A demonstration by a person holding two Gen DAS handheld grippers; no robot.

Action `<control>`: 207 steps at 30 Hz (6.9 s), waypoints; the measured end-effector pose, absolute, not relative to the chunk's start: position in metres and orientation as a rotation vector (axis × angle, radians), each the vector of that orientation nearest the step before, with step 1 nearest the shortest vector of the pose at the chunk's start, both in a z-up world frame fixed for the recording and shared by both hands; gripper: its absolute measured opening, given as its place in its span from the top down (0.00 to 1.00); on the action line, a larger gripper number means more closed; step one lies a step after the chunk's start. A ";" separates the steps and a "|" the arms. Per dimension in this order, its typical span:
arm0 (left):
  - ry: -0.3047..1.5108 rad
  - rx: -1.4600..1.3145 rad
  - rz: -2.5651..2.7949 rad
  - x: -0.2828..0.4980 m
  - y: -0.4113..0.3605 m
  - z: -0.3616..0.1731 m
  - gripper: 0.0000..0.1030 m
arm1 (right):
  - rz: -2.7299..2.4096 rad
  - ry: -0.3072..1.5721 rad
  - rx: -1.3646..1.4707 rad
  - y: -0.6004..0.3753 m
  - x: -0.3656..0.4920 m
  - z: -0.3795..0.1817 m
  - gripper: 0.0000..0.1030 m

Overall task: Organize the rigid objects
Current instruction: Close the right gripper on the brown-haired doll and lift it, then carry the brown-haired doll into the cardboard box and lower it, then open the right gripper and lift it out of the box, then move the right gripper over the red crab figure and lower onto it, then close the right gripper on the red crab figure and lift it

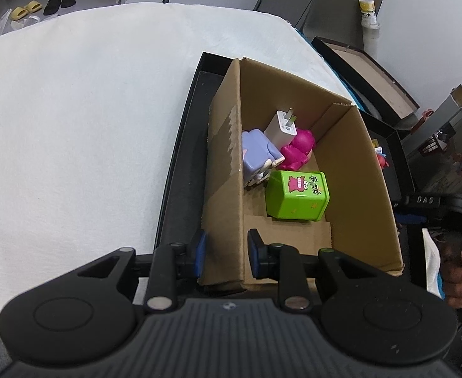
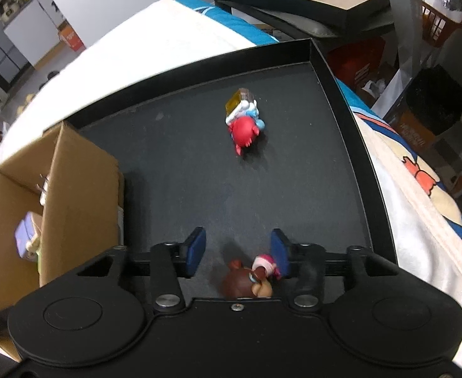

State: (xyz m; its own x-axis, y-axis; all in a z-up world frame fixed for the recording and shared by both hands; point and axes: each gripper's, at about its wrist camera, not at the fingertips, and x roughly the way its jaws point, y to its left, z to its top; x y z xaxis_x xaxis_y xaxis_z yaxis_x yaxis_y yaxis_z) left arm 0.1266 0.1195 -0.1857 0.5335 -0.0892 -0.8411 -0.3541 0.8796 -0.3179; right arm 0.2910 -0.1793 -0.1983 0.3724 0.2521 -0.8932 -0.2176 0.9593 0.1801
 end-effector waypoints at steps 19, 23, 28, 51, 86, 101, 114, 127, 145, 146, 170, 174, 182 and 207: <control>0.971 -0.548 0.133 0.122 0.129 -0.187 0.76 | 0.295 1.209 -0.149 -0.163 0.258 -0.206 0.67; 0.966 -0.557 0.129 0.121 0.130 -0.187 0.76 | 0.312 1.189 -0.153 -0.158 0.253 -0.196 0.67; 0.962 -0.565 0.122 0.120 0.131 -0.187 0.76 | 0.320 1.162 -0.152 -0.156 0.251 -0.181 0.66; 0.903 -0.604 0.069 0.113 0.134 -0.183 0.76 | 0.431 0.998 -0.157 -0.094 0.252 -0.096 0.66; 0.900 -0.598 0.069 0.112 0.136 -0.187 0.79 | 0.580 1.133 0.006 0.013 0.266 -0.130 0.64; 0.908 -0.594 0.077 0.115 0.137 -0.187 0.79 | 0.591 1.085 -0.066 -0.022 0.264 -0.120 0.54; 0.961 -0.550 0.114 0.120 0.129 -0.188 0.76 | 0.598 1.015 -0.102 -0.071 0.265 -0.113 0.44; 0.994 -0.495 0.162 0.125 0.120 -0.184 0.76 | 0.617 0.988 -0.016 -0.131 0.278 -0.135 0.42; 1.007 -0.447 0.238 0.128 0.111 -0.177 0.76 | 0.463 1.036 0.060 -0.190 0.308 -0.191 0.27; 1.006 -0.446 0.238 0.127 0.111 -0.177 0.76 | 0.453 1.035 0.068 -0.191 0.311 -0.194 0.27; 1.009 -0.441 0.231 0.129 0.111 -0.178 0.76 | 0.330 0.954 -0.008 -0.173 0.367 -0.207 0.16; 1.014 -0.437 0.235 0.130 0.110 -0.178 0.76 | 0.331 0.953 -0.046 -0.165 0.370 -0.212 0.15; 1.017 -0.432 0.241 0.132 0.108 -0.179 0.76 | 0.346 1.004 -0.113 -0.156 0.364 -0.212 0.69; 0.994 -0.438 0.238 0.125 0.108 -0.174 0.78 | 0.524 0.914 -0.134 -0.139 0.311 -0.142 0.69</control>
